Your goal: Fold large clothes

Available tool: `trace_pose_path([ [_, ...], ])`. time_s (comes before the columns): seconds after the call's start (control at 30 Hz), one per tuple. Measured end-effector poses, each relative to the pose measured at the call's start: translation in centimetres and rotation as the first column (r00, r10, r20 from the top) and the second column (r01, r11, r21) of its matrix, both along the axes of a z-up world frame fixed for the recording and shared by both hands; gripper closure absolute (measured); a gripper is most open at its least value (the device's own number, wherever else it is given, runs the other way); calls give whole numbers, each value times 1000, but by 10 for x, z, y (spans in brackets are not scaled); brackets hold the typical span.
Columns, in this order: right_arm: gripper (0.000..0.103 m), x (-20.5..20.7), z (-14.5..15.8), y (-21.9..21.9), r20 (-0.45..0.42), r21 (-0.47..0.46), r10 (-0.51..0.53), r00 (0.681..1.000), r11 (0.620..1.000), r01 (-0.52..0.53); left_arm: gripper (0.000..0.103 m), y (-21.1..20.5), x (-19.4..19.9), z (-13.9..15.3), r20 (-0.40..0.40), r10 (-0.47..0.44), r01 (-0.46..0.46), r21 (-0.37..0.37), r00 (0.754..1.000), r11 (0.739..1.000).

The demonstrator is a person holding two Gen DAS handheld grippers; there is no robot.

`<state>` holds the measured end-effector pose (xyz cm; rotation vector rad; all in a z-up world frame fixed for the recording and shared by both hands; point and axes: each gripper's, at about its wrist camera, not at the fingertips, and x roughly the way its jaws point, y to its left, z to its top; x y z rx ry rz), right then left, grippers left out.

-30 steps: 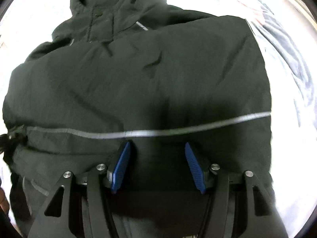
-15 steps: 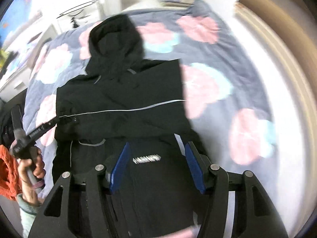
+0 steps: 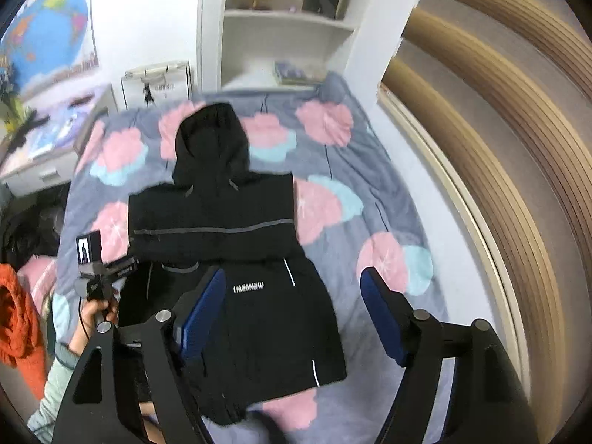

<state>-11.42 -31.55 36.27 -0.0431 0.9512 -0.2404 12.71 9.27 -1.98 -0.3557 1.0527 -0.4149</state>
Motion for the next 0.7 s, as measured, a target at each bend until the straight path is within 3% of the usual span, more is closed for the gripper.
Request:
trace_pose_path([
  [0.1,26,5,1,-7,41,54,-9,999,999,7,40,5,-14,39,65,-5,3,28,998,1000],
  [0.23,26,34,-10,-12,63,148,4,998,989,-13,34,36,-29,78,162,65,-49,-101,985,994],
  [0.3,26,56,-17,-13,72,182,23,997,983,-36,30,48,-29,73,204,100,-72,-141,974,987],
  [0.4,26,89,-30,-17,106,199,52,993,977,-72,30,49,-19,53,231,118,-110,-48,966,993],
  [0.53,26,154,-65,-39,142,230,86,986,966,-117,30,45,22,51,193,154,-138,-94,969,986],
  [0.6,26,196,-89,-48,177,229,111,978,962,-151,30,35,62,57,189,152,-134,-102,970,986],
  [0.7,25,268,-138,-56,229,236,138,964,953,-192,30,5,128,65,215,110,-104,-37,970,994],
])
